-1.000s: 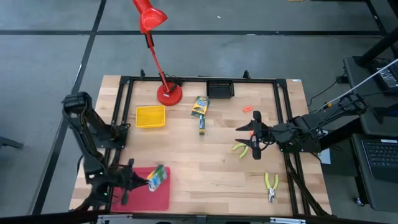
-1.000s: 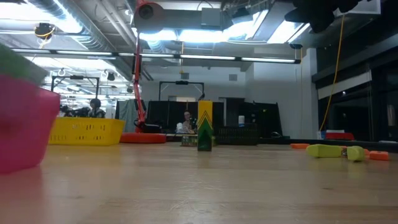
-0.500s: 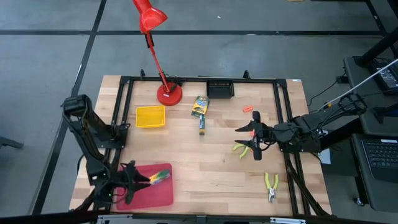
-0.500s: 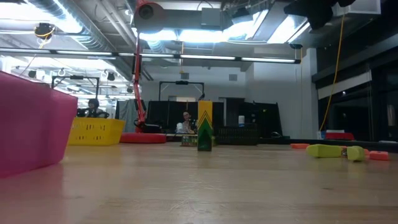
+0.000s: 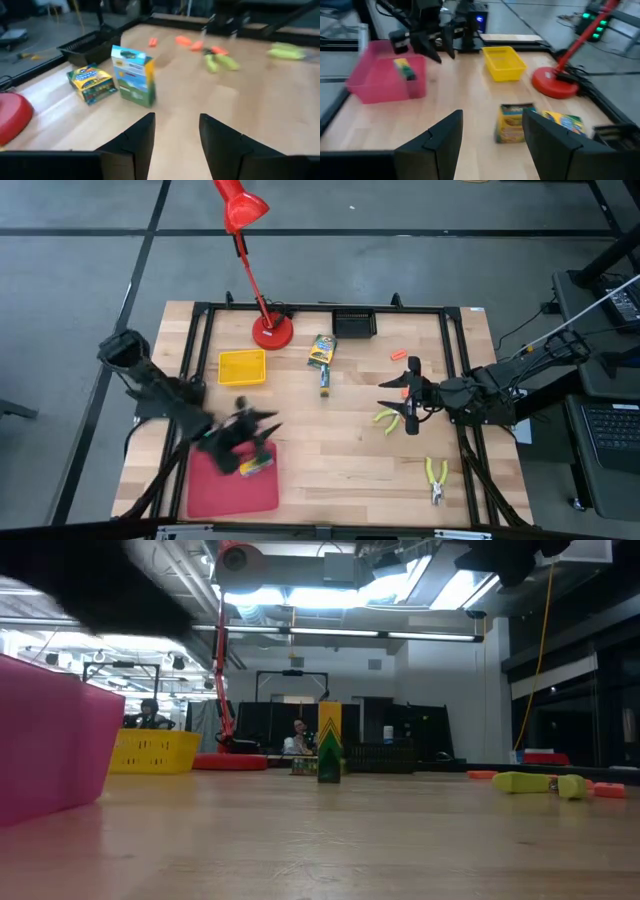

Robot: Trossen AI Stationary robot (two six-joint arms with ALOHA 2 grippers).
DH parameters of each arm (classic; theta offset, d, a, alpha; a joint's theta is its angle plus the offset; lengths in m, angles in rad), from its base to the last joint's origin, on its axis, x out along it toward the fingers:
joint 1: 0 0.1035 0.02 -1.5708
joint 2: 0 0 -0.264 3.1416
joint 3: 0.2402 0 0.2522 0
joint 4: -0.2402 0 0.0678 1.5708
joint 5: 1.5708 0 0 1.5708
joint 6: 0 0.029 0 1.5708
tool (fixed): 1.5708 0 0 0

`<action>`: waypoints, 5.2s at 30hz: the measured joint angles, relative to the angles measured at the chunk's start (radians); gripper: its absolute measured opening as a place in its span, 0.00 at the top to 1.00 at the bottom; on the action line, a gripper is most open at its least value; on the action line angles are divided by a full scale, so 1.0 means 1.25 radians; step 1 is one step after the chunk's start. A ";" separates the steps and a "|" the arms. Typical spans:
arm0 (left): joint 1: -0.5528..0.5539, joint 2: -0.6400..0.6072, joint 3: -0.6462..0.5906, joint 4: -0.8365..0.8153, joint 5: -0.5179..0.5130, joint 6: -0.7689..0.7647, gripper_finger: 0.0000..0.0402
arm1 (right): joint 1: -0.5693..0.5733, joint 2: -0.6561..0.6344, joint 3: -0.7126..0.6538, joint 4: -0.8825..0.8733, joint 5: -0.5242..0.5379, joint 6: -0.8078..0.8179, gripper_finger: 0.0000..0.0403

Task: Pick & Place School Supplies
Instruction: Put the bottom crayon box into the pink bin

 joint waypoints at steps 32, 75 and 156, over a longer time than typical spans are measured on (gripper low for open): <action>0.302 0.342 0.483 -0.286 -0.055 0.037 0.49 | 0.064 0.000 0.000 -0.093 0.053 0.085 0.48; 0.715 0.191 0.649 -0.744 0.707 -0.223 0.40 | 0.104 -0.001 0.000 -0.172 0.124 0.165 0.48; 0.100 0.252 0.856 -1.090 0.597 -0.604 0.99 | 0.171 -0.003 -0.001 -0.251 0.187 0.270 0.48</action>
